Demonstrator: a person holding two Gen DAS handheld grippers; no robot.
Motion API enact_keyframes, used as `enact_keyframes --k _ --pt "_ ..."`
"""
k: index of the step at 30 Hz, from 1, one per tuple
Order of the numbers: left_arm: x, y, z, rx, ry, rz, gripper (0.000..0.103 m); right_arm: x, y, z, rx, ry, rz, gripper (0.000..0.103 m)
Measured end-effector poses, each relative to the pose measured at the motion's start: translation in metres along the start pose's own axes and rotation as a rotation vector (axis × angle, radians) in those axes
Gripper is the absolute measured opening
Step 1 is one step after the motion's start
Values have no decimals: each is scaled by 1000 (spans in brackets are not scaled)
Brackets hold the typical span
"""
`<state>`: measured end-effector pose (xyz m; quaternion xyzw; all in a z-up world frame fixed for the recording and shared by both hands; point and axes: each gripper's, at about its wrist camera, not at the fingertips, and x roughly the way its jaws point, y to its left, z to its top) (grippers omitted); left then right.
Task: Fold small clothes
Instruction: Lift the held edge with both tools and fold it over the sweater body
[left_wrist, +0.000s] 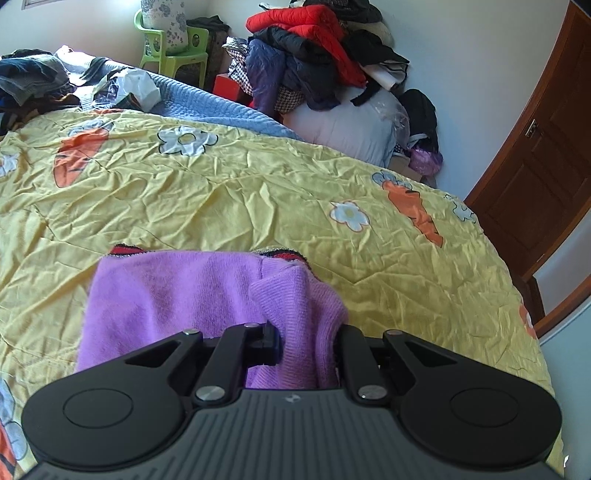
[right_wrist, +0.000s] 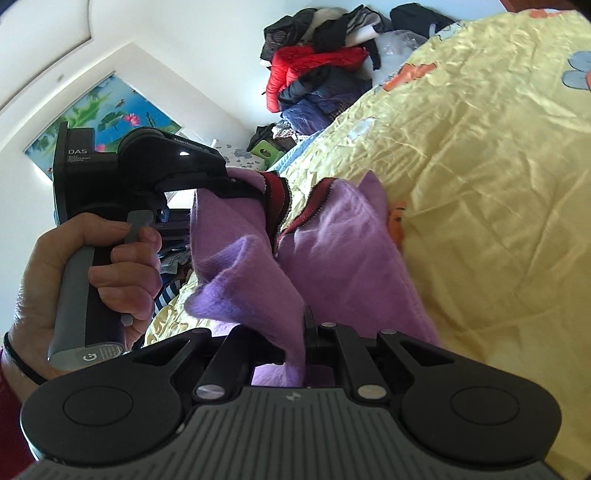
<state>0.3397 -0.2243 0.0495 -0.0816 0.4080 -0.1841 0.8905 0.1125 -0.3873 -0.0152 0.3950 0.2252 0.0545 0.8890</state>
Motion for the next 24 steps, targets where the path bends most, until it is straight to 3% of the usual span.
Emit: enact_keyframes --k 8,15,24 --pt "6 -8 -2 -14 -9 -13 12 4 -10 5 26 -10 1 10" --pt "20 -16 -13 22 51 -51 12 -1 -28 0 110 8 -1 10" --pt "13 -20 -11 80 53 -48 21 -4 -35 1 149 27 -3 14"
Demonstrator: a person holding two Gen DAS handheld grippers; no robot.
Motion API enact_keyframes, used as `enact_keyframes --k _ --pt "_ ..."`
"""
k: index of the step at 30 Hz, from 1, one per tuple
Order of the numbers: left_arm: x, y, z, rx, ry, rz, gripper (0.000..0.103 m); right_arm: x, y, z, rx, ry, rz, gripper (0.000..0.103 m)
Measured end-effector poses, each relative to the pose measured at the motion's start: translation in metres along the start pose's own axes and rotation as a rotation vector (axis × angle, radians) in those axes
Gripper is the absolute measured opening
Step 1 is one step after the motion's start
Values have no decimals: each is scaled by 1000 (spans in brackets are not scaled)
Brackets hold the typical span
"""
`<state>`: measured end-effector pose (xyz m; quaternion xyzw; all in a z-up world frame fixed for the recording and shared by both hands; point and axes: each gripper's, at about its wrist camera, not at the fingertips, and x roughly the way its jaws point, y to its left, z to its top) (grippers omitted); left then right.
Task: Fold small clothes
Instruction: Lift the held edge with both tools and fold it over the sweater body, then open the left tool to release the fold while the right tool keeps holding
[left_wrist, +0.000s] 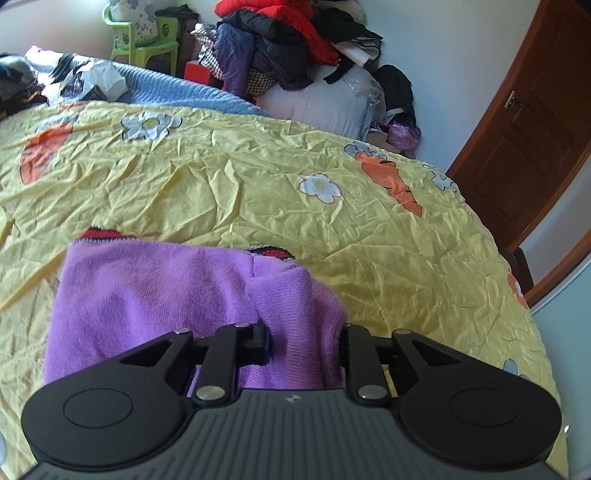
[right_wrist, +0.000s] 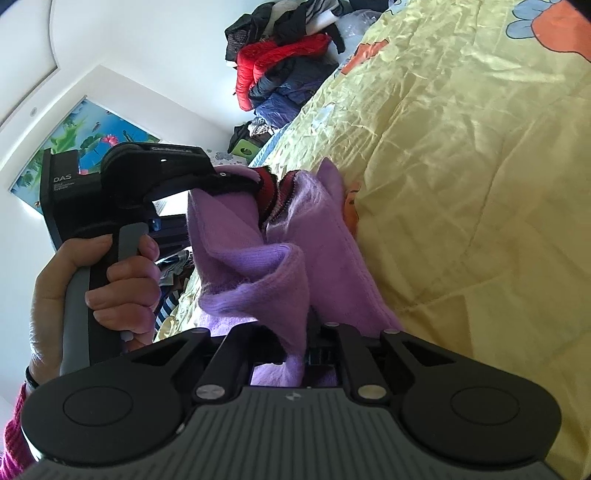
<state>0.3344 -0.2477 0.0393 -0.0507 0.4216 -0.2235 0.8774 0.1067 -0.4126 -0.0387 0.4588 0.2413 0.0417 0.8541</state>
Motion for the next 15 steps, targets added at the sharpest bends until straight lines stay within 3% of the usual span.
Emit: enact_keyframes --k 7,10,15 --pt "-1 0 4 19 -20 -9 30 -7 0 1 -1 3 -4 23" --pt "2 -4 4 65 -38 11 31 -8 -2 0 3 -3 -15 13" --pt "6 -8 7 96 -19 -2 38 -12 -7 -4 42 13 -10 11"
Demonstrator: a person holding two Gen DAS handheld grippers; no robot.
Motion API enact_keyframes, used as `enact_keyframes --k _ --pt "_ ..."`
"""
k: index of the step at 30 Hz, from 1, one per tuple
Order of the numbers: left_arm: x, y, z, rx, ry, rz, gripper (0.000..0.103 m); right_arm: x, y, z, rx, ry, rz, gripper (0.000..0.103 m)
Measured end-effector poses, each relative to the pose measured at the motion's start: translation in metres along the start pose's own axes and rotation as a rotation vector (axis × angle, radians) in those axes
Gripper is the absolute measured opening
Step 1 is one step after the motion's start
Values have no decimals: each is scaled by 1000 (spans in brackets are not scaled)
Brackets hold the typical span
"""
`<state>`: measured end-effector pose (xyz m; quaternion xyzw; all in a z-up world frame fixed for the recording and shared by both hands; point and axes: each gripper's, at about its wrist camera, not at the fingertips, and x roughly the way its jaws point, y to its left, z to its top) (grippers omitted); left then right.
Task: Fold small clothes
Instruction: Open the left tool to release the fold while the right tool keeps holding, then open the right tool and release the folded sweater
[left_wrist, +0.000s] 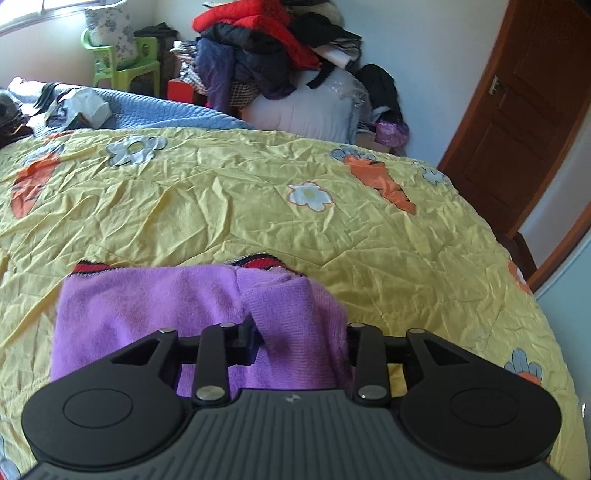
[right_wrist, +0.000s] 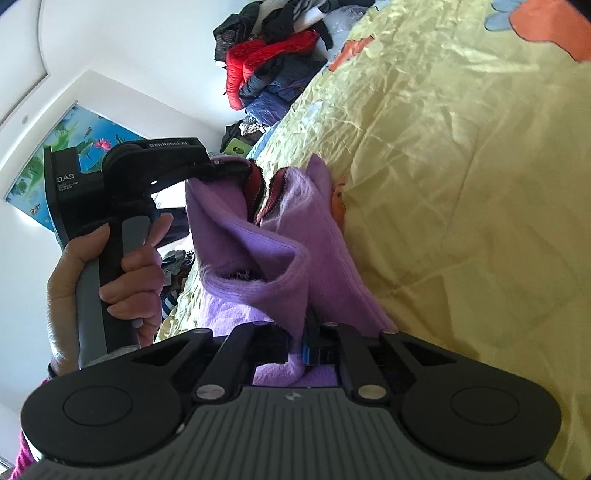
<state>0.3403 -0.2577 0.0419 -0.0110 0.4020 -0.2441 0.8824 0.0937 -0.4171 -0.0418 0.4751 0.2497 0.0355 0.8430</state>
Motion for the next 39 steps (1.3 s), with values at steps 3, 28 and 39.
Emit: enact_keyframes --k 3,28,39 --pt "-2 8 7 -52 -52 -41 76 -2 -2 -3 15 8 6 11" --pt "-98 82 -117 98 -35 81 86 -15 -21 -1 109 43 51 10" --pt "-132 93 -172 107 -40 71 87 -18 -18 -5 119 71 69 9"
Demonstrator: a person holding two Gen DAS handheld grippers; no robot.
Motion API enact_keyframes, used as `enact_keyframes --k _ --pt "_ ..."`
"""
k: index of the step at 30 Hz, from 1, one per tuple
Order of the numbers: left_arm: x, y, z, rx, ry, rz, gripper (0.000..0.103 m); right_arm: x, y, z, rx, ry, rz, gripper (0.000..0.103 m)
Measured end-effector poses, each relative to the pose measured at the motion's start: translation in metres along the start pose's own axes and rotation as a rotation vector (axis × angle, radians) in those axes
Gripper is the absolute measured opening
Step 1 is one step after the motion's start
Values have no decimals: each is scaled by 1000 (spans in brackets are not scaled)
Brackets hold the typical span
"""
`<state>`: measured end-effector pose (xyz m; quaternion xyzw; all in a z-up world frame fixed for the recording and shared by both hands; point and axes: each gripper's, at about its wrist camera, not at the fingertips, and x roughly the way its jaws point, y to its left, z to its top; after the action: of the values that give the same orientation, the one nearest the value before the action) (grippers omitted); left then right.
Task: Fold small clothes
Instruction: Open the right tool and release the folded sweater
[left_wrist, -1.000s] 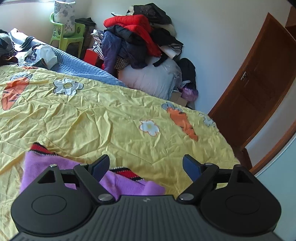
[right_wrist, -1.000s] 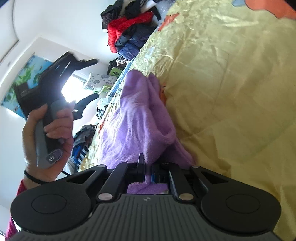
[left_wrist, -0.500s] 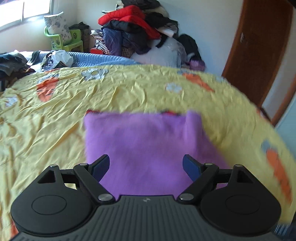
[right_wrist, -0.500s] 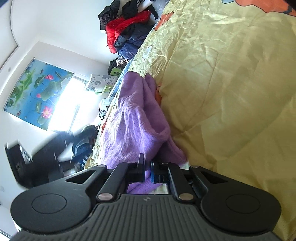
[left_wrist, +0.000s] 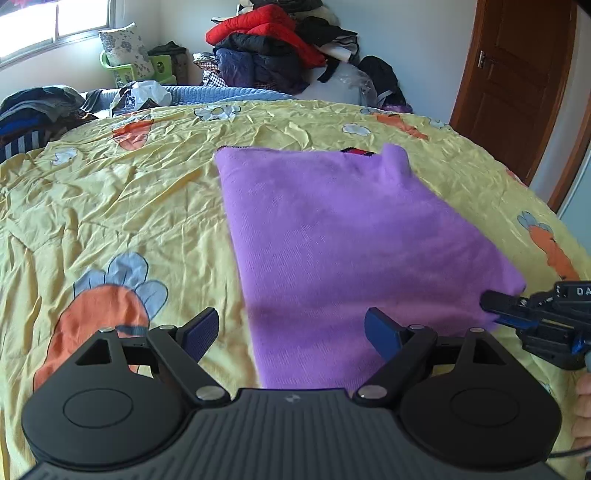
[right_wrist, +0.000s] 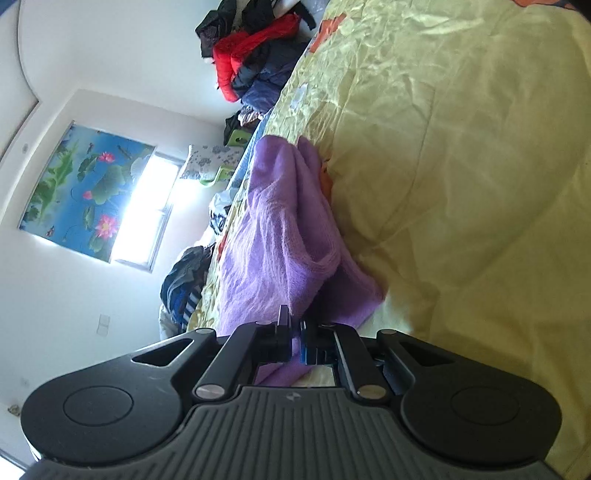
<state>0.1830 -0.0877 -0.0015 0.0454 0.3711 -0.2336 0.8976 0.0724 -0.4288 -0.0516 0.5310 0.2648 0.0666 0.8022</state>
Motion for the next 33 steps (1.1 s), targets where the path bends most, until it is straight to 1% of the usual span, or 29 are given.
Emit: enact_keyframes --k 2,4,5,6,7,9,12,14,16,20,22,23,24,26,28,30,33 --pt "-3 1 -1 3 -10 9 87 -1 1 -1 -14 7 -15 9" --pt "-4 0 1 11 -18 24 87 -2 -4 -1 1 3 -30 9" --pt "-3 -1 4 9 -19 25 87 -2 -7 1 12 -4 -48 9" --pt "-3 -2 6 5 -18 19 86 -1 -9 1 15 2 -46 10" --pt "-3 -4 8 1 -18 12 86 -1 -9 2 9 9 -45 11" --pt "-1 -9 10 1 -20 14 86 -4 -3 1 -26 5 -71 14" --pt "4 -18 11 9 -12 46 87 -10 6 0 -81 18 -94 26" --pt "8 -22 9 7 -1 59 87 -16 17 0 -136 26 -114 40" --pt "10 -25 7 10 9 69 87 -23 33 -3 -227 21 -149 46" --pt "12 -32 1 34 13 101 87 -28 71 -10 -440 -5 -179 47" --pt "14 -33 -1 34 21 104 87 -23 86 -14 -538 -16 -192 51" --pt "15 -33 -3 30 27 104 87 -18 91 -14 -574 -16 -206 54" --pt "15 -32 -4 23 34 104 87 -14 93 -14 -597 -16 -223 54" --pt "17 -30 -6 9 44 101 87 -2 91 -12 -616 -3 -255 55" --pt "17 -28 -8 -3 49 98 87 8 84 -12 -619 16 -310 55" --pt "17 -27 -9 -9 50 95 87 12 77 -15 -611 34 -318 55" --pt "15 -26 -10 -9 44 92 88 10 77 -17 -615 38 -315 55"
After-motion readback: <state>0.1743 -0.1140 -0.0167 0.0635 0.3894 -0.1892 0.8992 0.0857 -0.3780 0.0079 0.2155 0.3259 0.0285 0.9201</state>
